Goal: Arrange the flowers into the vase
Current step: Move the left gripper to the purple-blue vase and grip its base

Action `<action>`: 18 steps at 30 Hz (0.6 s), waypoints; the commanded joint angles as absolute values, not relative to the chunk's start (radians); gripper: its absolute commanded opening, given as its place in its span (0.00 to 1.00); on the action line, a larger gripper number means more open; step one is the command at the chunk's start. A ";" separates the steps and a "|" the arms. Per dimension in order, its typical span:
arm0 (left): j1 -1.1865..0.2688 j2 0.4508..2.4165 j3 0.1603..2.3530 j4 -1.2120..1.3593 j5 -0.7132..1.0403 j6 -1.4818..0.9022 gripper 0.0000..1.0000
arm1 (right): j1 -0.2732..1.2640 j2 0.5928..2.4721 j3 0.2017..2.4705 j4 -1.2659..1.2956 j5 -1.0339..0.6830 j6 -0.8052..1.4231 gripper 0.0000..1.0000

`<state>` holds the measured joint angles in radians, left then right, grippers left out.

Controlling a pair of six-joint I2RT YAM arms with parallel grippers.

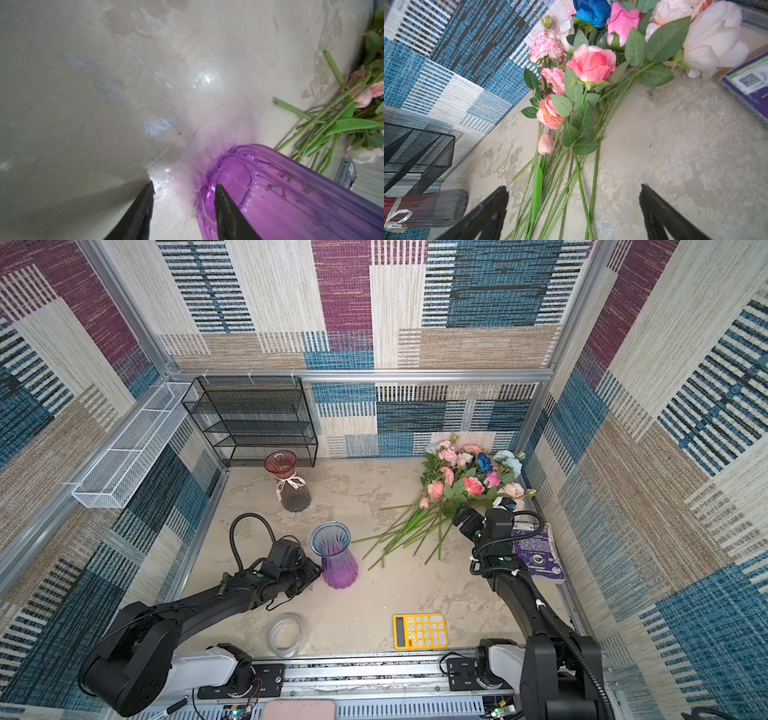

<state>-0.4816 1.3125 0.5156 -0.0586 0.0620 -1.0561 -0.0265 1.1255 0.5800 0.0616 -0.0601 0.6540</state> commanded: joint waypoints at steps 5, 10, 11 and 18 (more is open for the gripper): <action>-0.528 1.382 0.570 -0.012 0.037 -1.110 0.49 | -0.026 1.122 0.584 0.056 -0.077 0.671 1.00; -0.529 1.385 0.574 0.020 0.059 -1.106 0.50 | -0.024 1.113 0.582 0.049 -0.095 0.671 1.00; -0.530 1.399 0.581 0.025 0.072 -1.105 0.50 | -0.024 1.111 0.580 0.051 -0.094 0.673 1.00; -0.493 1.300 0.548 -0.042 -0.005 -1.098 0.52 | -0.002 1.131 0.611 0.036 -0.169 0.652 0.99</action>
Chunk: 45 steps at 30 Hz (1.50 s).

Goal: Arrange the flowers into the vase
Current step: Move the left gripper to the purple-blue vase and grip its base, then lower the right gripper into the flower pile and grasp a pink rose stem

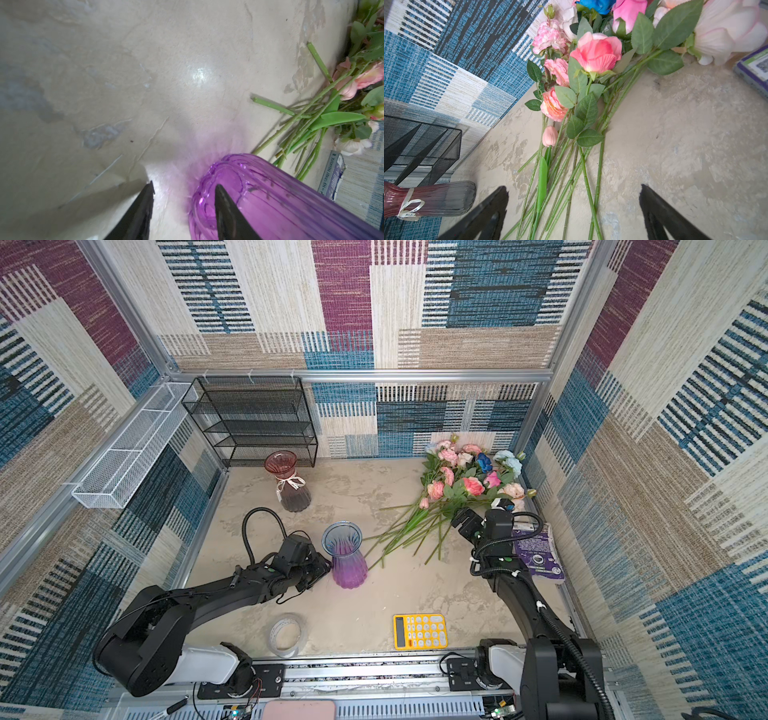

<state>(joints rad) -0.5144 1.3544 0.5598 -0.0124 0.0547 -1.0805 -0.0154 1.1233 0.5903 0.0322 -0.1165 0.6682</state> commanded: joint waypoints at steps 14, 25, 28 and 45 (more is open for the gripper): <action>-0.376 0.890 0.601 -0.265 -0.006 -0.872 0.72 | 0.295 1.389 0.806 0.059 -0.200 0.607 0.58; -0.376 0.789 0.582 -0.360 -0.022 -0.833 0.69 | 0.439 1.849 1.170 -0.079 -0.035 0.732 0.40; -0.377 0.739 0.566 -0.381 -0.047 -0.831 0.69 | 0.454 1.916 1.238 -0.170 0.041 0.776 0.39; -0.377 0.638 0.523 -0.395 -0.078 -0.830 0.68 | 0.466 2.066 1.314 -0.195 0.112 0.824 0.20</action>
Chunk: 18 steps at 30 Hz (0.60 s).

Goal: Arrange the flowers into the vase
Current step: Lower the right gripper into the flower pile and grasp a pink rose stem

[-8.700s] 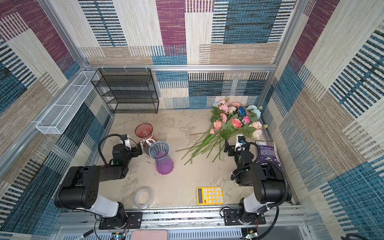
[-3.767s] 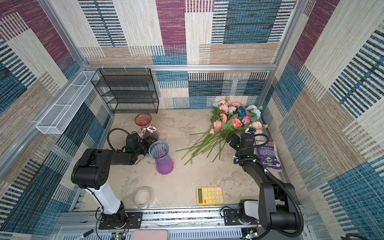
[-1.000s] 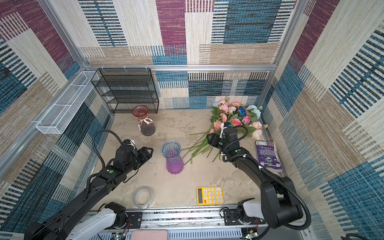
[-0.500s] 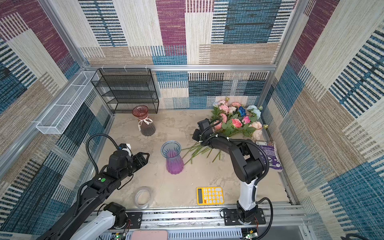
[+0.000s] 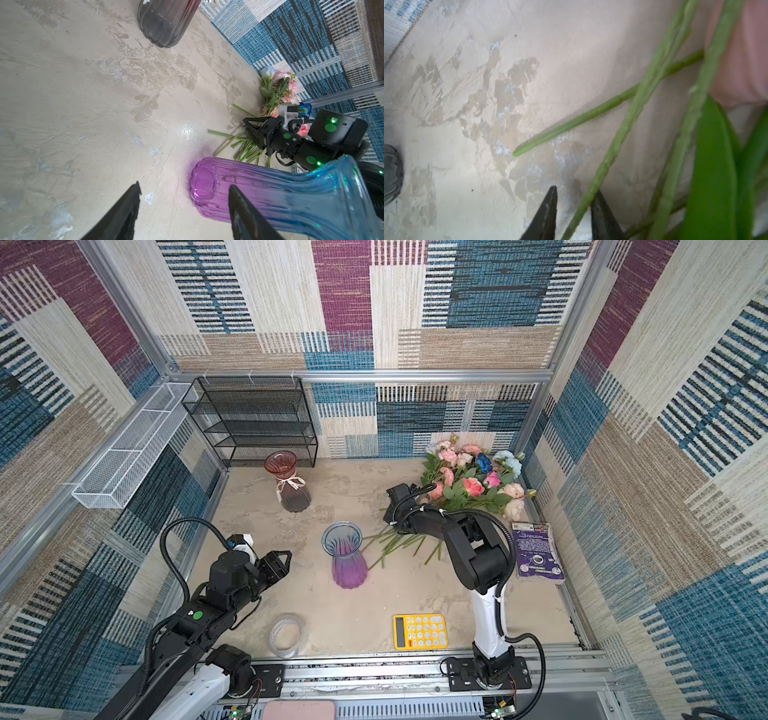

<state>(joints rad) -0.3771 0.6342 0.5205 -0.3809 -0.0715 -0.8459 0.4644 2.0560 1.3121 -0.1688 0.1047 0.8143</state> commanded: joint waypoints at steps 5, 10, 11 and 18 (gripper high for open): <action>-0.377 0.647 0.525 -0.392 -0.069 -0.832 0.68 | 0.466 1.984 1.278 -0.106 0.122 0.763 0.07; -0.377 0.650 0.528 -0.389 -0.074 -0.835 0.68 | 0.465 1.844 1.184 0.024 0.124 0.711 0.00; -0.376 0.652 0.528 -0.386 -0.073 -0.837 0.68 | 0.464 1.818 1.167 0.034 0.125 0.708 0.00; -0.376 0.663 0.522 -0.380 -0.061 -0.845 0.68 | 0.457 1.630 0.979 0.089 0.092 0.701 0.00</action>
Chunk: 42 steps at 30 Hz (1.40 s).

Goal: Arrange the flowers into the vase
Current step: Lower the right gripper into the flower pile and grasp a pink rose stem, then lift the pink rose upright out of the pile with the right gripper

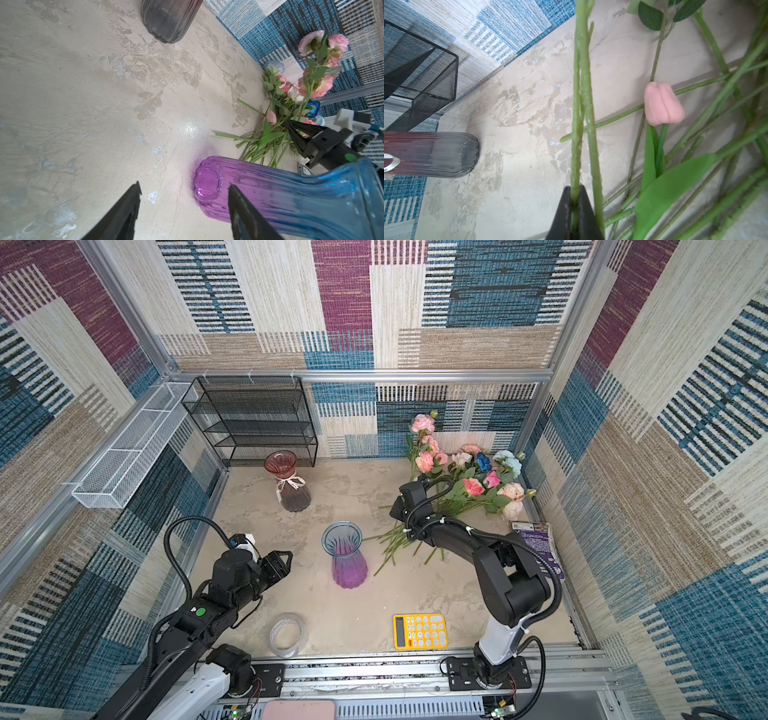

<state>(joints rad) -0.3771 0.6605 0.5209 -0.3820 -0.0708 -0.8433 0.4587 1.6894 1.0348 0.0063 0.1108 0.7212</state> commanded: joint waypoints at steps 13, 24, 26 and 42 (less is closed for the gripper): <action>-0.377 0.704 0.505 -0.349 -0.031 -0.858 0.68 | 0.342 1.552 0.960 -0.109 0.004 0.665 0.52; -0.377 0.691 0.455 -0.324 -0.024 -0.881 0.68 | 0.281 1.844 1.298 -0.346 0.020 0.443 0.41; -0.376 0.685 0.448 -0.320 -0.025 -0.882 0.68 | 0.281 1.880 1.325 -0.370 0.058 0.420 0.39; -0.375 0.676 0.426 -0.311 -0.035 -0.866 0.68 | 0.281 1.969 1.356 -0.384 0.095 0.306 0.22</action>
<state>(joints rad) -0.3756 0.6765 0.4301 -0.3309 -0.0235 -0.8684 0.2802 1.9686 1.3495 -0.3977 0.0895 0.3336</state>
